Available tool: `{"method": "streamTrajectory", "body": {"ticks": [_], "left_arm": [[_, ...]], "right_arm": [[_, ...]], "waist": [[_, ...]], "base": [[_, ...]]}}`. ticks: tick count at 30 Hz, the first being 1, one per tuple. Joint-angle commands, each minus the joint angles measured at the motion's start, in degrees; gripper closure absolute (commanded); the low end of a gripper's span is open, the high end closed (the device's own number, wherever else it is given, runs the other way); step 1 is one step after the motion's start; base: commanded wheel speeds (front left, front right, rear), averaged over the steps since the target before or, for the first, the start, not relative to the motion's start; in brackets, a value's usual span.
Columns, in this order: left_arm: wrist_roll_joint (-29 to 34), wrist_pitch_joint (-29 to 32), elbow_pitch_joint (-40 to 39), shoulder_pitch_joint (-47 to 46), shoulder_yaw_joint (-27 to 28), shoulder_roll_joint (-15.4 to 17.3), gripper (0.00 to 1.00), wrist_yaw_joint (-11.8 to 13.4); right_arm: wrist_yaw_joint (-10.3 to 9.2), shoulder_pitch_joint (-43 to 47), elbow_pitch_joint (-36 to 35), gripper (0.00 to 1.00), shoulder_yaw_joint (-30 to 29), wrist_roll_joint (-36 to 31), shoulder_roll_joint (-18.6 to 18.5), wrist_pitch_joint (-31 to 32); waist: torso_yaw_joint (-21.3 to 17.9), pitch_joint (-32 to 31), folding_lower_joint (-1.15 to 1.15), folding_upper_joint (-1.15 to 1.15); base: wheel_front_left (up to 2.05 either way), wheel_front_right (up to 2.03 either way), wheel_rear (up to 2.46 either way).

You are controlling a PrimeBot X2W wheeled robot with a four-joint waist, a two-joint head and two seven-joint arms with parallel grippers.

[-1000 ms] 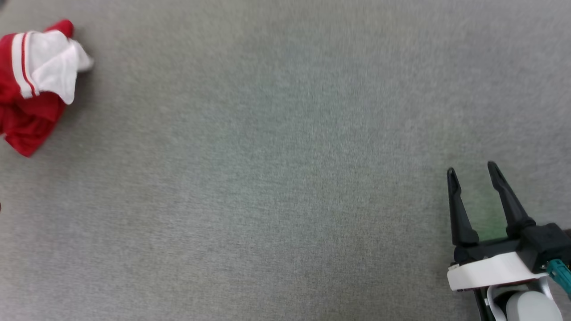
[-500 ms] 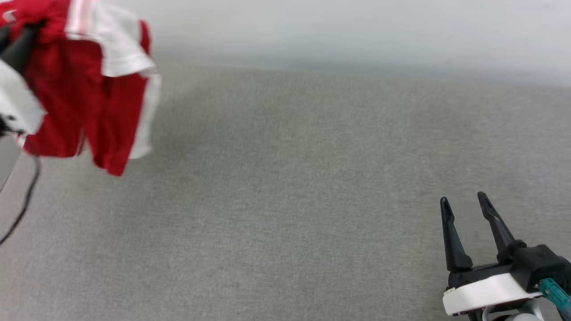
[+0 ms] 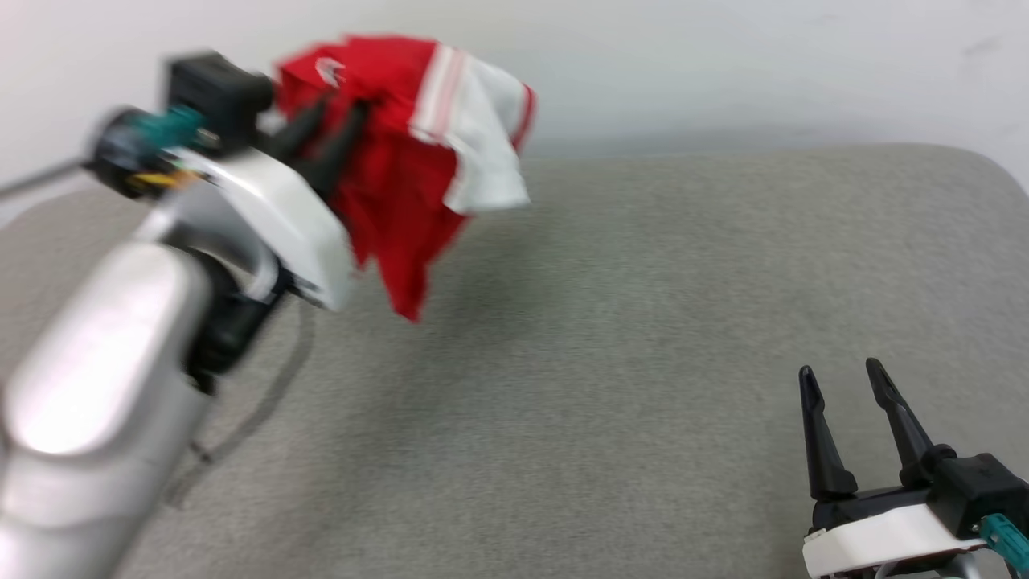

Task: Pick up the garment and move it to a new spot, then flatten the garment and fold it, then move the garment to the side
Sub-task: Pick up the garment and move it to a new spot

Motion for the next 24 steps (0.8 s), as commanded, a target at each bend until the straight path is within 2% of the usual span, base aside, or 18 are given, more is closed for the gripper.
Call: {"method": "streamTrajectory", "body": {"ticks": [1,9,12,16,17,21,24], "left_arm": [[0.5,-1.1,-0.1,1.4,-1.0,-2.0,1.00,0.9],[0.7,-7.6,4.7,10.2,-9.4,-15.7,1.00,2.1],[2.6,-8.7,8.9,13.3,-14.3,-19.5,1.00,1.7],[3.9,-9.0,14.1,16.5,-20.3,-23.5,1.00,-0.1],[4.1,-9.8,17.0,17.8,-23.0,-24.9,0.00,-1.3],[3.6,-12.9,18.7,17.6,-23.4,-26.0,0.00,-2.2],[3.9,-15.2,17.9,16.3,-22.2,-25.4,0.00,-1.9]], "right_arm": [[-0.04,0.1,-0.3,0.00,-0.1,0.4,0.0,-0.1],[-0.04,-0.1,-0.9,0.00,-0.9,0.9,0.0,-0.1],[-0.04,-0.1,-0.9,0.00,-0.9,0.8,0.0,-0.1],[-0.04,-0.3,-1.0,0.00,-1.5,0.7,0.0,-0.1],[-0.04,-0.5,-0.7,0.00,-1.4,0.5,0.0,-0.1],[-0.04,0.1,-0.5,0.00,-1.5,0.2,0.0,-0.1],[-0.04,0.8,-0.3,0.00,-1.9,-0.1,0.0,-0.1]], "waist": [[-2.4,0.4,0.01,0.00],[-6.7,2.6,0.01,0.00],[-7.2,3.0,0.01,0.00],[-6.5,3.3,0.01,0.00],[-5.6,3.1,0.01,0.00],[-3.3,1.8,0.01,0.00],[-1.6,0.5,0.01,0.00]], "base": [[0.00,0.00,0.00],[0.00,0.00,0.00],[0.00,0.00,0.00],[0.00,0.00,0.00],[0.00,0.00,0.00],[0.00,0.00,0.00],[0.00,0.00,0.00]]}}
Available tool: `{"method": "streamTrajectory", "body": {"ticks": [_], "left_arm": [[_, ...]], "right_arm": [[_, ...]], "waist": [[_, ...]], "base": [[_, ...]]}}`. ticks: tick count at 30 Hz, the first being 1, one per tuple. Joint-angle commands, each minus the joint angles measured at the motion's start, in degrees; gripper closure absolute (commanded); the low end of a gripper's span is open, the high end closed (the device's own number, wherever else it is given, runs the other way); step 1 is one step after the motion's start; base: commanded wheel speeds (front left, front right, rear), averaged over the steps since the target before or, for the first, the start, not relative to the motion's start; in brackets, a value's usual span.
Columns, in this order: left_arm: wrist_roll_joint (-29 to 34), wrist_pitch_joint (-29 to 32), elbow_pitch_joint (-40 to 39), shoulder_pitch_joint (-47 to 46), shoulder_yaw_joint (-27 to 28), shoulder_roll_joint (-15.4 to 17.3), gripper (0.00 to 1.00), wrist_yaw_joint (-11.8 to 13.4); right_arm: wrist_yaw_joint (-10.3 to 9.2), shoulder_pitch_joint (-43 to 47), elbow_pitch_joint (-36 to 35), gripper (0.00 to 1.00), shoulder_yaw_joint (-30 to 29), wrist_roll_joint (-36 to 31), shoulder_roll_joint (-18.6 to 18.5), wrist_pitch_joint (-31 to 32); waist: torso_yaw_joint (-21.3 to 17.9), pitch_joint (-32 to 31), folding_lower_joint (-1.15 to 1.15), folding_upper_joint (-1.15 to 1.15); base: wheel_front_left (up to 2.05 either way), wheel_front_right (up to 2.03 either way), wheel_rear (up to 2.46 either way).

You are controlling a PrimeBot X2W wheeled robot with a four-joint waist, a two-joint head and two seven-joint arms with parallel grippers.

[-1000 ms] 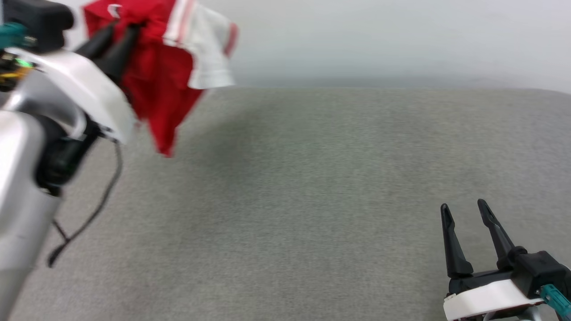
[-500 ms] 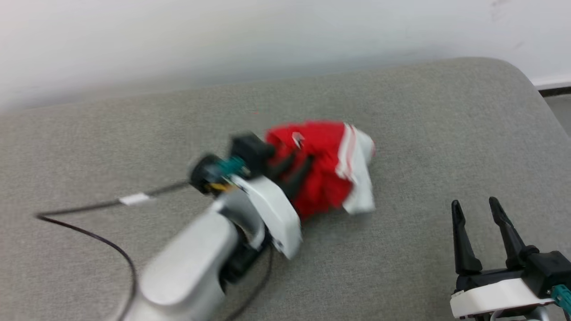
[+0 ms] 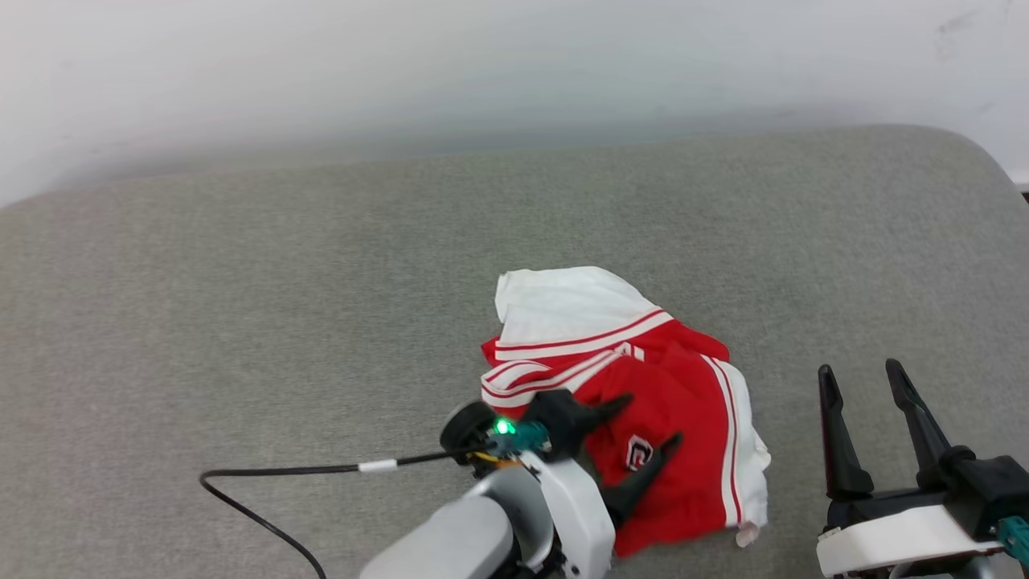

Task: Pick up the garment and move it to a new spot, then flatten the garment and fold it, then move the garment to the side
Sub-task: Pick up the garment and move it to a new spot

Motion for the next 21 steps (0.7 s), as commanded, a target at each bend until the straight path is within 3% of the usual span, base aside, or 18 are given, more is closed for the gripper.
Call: {"method": "streamTrajectory", "body": {"ticks": [1,7,10,11,15,21], "left_arm": [[0.1,-1.3,-0.9,-1.1,1.2,0.6,0.00,0.5],[0.1,-4.6,-5.4,-2.6,6.5,5.3,0.00,4.2],[-0.2,-7.1,-7.2,-2.2,10.6,8.4,0.00,7.3],[-0.9,-8.9,-8.4,-1.0,14.4,10.3,0.00,9.8],[0.2,-10.6,-12.0,4.3,21.0,15.5,0.00,13.6],[4.0,-10.9,-18.4,15.2,28.2,17.1,0.00,16.0]], "right_arm": [[-0.04,0.9,0.2,0.00,-0.2,-0.5,0.0,-0.1],[-0.04,2.0,0.2,0.00,-1.2,-0.9,0.0,-0.1],[-0.04,2.4,-0.2,0.00,-1.5,-1.1,0.0,-0.1],[-0.04,2.5,-0.5,0.00,-1.7,-1.2,0.0,-0.1],[-0.04,2.9,-1.0,0.00,-2.5,-1.2,0.0,-0.1],[-0.04,3.2,-1.6,0.00,-3.0,-0.3,0.0,-0.1]], "waist": [[1.8,-1.6,0.00,0.00],[5.3,-4.2,0.00,0.00],[6.8,-5.2,0.00,0.00],[7.6,-5.6,0.00,0.00],[8.8,-6.3,0.00,0.00],[9.2,-6.3,0.00,0.00]], "base": [[0.00,0.00,0.00],[0.00,0.00,0.00],[0.00,0.00,0.00],[0.00,0.00,0.00],[0.00,0.00,0.00],[0.00,0.00,0.00]]}}
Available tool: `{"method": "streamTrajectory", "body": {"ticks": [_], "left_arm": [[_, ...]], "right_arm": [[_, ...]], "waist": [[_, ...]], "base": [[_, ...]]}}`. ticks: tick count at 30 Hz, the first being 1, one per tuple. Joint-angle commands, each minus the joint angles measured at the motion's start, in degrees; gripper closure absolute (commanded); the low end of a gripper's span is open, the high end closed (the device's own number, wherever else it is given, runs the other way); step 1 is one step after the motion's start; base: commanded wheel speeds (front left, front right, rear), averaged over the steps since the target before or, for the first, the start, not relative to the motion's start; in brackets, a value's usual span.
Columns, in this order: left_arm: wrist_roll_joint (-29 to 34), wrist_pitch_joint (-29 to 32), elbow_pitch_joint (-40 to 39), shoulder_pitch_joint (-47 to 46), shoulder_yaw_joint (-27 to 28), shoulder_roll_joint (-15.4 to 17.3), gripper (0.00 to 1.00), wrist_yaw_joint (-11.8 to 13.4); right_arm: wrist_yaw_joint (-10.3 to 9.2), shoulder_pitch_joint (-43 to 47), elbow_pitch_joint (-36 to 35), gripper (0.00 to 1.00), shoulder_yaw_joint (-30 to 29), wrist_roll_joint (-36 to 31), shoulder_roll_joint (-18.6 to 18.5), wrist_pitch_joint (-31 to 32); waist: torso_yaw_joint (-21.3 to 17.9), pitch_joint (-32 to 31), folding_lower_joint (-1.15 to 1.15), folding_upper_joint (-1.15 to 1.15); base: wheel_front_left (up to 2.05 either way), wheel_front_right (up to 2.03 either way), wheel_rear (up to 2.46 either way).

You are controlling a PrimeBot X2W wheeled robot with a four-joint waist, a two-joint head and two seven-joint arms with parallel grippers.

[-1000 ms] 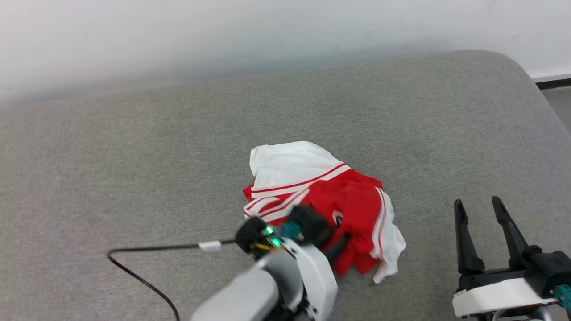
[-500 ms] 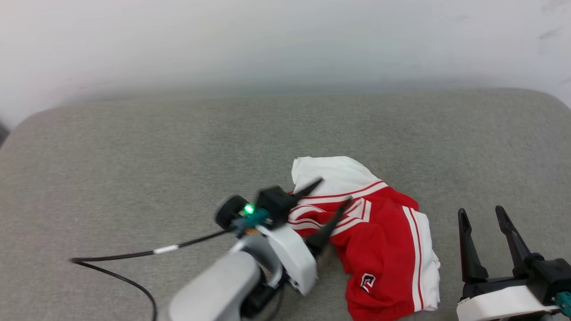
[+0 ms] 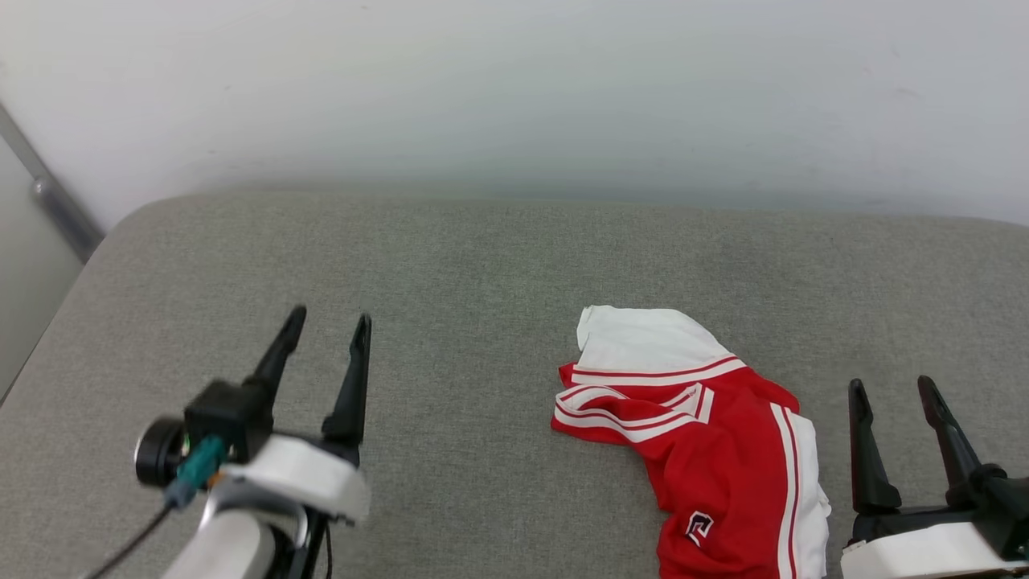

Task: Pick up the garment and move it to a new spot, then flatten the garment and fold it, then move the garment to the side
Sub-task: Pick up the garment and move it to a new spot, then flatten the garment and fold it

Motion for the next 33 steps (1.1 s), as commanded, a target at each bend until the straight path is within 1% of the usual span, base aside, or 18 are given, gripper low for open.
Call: {"method": "streamTrajectory", "body": {"ticks": [1,3,4,5,6,8,9,12,18,19,20,22,25,27,30,33], "left_arm": [[1.7,-0.3,-1.8,4.1,1.6,-0.7,0.00,0.5],[3.4,-0.3,-3.2,7.3,3.2,-1.8,0.00,0.7],[3.4,-0.3,-3.2,7.3,3.2,-1.8,0.00,0.7],[4.6,-0.3,-4.3,10.1,4.9,-3.5,0.00,0.2],[4.6,-0.3,-4.3,10.1,4.9,-3.5,0.00,0.2],[5.7,-0.3,-4.9,12.1,6.3,-5.2,0.00,-0.3],[6.8,-0.3,-4.9,13.3,7.6,-6.5,0.00,-1.3],[8.6,-0.3,-4.6,14.3,9.1,-8.1,0.00,-2.9],[11.2,-0.3,-3.7,13.4,11.6,-9.7,0.00,-6.1],[11.4,-0.3,-3.7,13.1,11.9,-9.9,0.00,-6.7],[11.4,-0.3,-3.7,13.1,11.9,-9.9,0.00,-6.7],[12.1,-0.3,-3.7,12.2,12.2,-9.8,0.00,-8.0],[13.0,-0.2,-3.3,9.6,11.1,-8.7,0.00,-10.0],[13.0,1.3,-3.4,6.8,10.3,-8.4,0.00,-11.6],[12.3,6.9,-3.9,1.6,8.3,-7.4,0.00,-14.0],[9.9,14.2,-3.6,-5.1,6.5,-6.2,0.00,-15.9]], "right_arm": [[-0.04,0.6,-0.2,0.00,-0.2,0.5,0.0,-0.1],[-0.04,0.5,-0.3,0.00,-0.2,0.7,0.0,-0.1],[-0.04,0.5,-0.3,0.00,-0.2,0.7,0.0,-0.1],[-0.04,0.5,-0.6,0.00,0.0,1.0,0.0,-0.1],[-0.04,0.5,-0.6,0.00,0.0,1.0,0.0,-0.1],[-0.04,0.3,-0.8,0.00,0.1,1.1,0.0,-0.1],[-0.04,0.2,-0.9,0.00,0.2,1.1,0.0,-0.1],[-0.04,0.0,-0.9,0.00,0.3,1.1,0.0,-0.1],[-0.04,-0.3,-0.7,0.00,0.5,0.8,0.0,-0.1],[-0.04,-0.4,-0.7,0.00,0.5,0.8,0.0,-0.1],[-0.04,-0.4,-0.7,0.00,0.5,0.8,0.0,-0.1],[-0.04,-0.6,-0.9,0.00,0.6,0.8,0.0,-0.1],[-0.04,-0.9,-1.1,0.00,0.7,0.6,0.0,-0.1],[-0.04,-1.5,-1.3,0.00,0.6,0.6,0.0,-0.1],[-0.04,-2.0,-1.7,0.00,0.6,0.6,0.0,-0.1],[-0.04,-3.1,-2.1,0.00,0.8,0.8,0.0,-0.1]], "waist": [[0.0,0.1,0.00,0.00],[0.0,0.2,0.00,0.00],[0.0,0.2,0.00,0.00],[-0.1,0.4,0.00,0.00],[-0.1,0.4,0.00,0.00],[-0.2,0.6,0.00,0.00],[-0.3,0.8,0.00,0.00],[-0.6,1.0,0.00,0.00],[-1.5,1.3,0.00,0.00],[-1.7,1.4,0.00,0.00],[-1.7,1.4,0.00,0.00],[-2.2,1.7,0.00,0.00],[-3.2,2.4,0.00,0.00],[-4.0,3.1,0.00,0.00],[-5.6,4.7,0.00,0.00],[-7.4,7.1,0.00,0.00]], "base": [[0.00,0.00,0.00],[0.00,0.00,0.00],[0.00,0.00,0.00],[0.00,0.00,0.00],[0.00,0.00,0.00],[0.00,0.00,0.00],[0.00,0.00,0.00],[0.00,0.00,0.00],[0.00,0.00,0.00],[0.00,0.00,0.00],[0.00,0.00,0.00],[0.00,0.00,0.00],[0.00,0.00,0.00],[0.00,0.00,0.00],[0.00,0.00,0.00],[0.00,0.00,0.00]]}}
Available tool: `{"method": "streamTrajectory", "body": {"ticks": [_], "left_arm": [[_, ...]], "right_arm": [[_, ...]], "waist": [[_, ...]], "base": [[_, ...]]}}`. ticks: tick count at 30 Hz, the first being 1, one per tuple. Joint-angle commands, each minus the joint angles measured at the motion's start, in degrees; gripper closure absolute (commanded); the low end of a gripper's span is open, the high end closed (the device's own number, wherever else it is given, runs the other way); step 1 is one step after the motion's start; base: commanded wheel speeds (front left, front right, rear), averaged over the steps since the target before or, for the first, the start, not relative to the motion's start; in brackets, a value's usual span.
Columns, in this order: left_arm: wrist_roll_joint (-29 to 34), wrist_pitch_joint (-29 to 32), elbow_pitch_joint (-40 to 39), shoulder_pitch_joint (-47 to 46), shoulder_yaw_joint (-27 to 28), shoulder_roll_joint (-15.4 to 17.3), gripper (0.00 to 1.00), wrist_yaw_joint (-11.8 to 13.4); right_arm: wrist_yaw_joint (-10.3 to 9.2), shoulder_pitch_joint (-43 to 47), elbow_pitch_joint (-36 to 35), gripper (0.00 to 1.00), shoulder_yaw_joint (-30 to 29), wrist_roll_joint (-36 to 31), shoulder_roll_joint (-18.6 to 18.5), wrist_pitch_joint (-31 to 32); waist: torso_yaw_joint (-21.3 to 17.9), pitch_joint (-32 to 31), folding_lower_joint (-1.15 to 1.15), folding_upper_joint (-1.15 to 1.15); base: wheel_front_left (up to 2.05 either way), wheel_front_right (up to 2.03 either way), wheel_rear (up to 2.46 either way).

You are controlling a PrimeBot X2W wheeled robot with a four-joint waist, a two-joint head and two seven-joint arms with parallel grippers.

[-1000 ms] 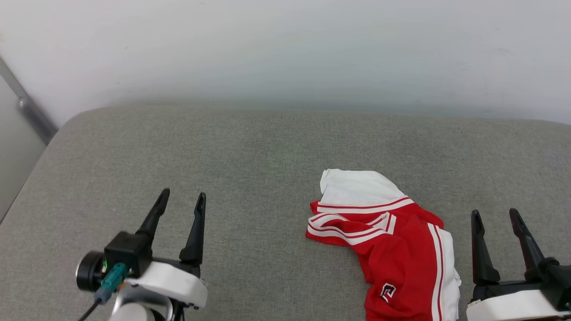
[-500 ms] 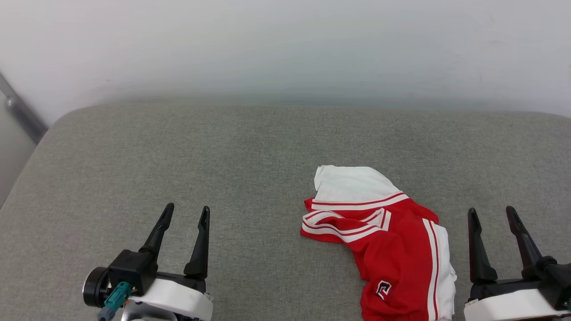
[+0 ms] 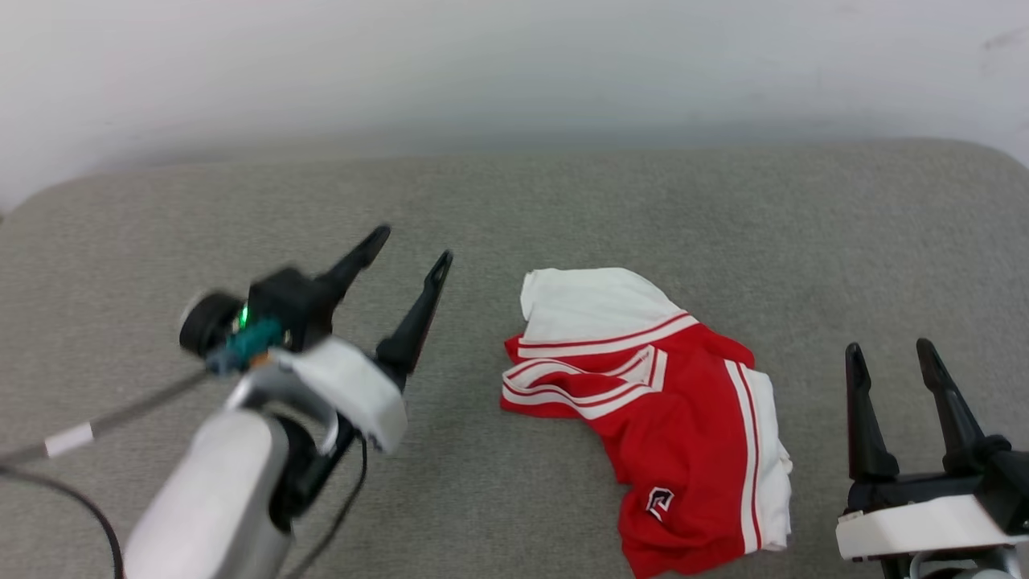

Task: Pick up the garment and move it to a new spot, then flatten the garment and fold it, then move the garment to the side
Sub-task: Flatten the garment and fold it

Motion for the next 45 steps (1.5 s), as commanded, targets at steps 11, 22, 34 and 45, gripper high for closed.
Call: {"method": "streamTrajectory", "body": {"ticks": [11,22,34,45], "left_arm": [[-14.7,33.1,5.2,-26.4,-10.9,8.7,0.00,-1.5],[-23.9,53.0,13.6,-37.5,-19.5,15.1,0.00,-1.5],[-23.6,55.1,21.0,-39.1,-23.0,16.1,0.00,-1.5],[-24.0,43.7,22.6,-39.1,-22.7,16.7,1.00,-1.3]], "right_arm": [[-0.04,-4.5,-0.5,0.00,1.1,3.1,0.0,-0.1],[-0.04,-6.5,-0.3,0.00,3.7,6.4,0.0,-0.1],[-0.04,-7.5,-0.4,0.00,4.6,9.1,0.0,-0.1],[-0.04,-7.9,-0.2,0.00,4.0,7.6,0.0,-0.1]], "waist": [[-10.8,9.9,0.00,0.00],[-18.2,16.9,0.00,0.00],[-21.1,21.1,0.00,0.00],[-18.2,20.4,0.00,0.00]], "base": [[0.00,0.00,0.00],[0.00,0.00,0.00],[0.00,0.00,0.00],[0.00,0.00,0.00]]}}
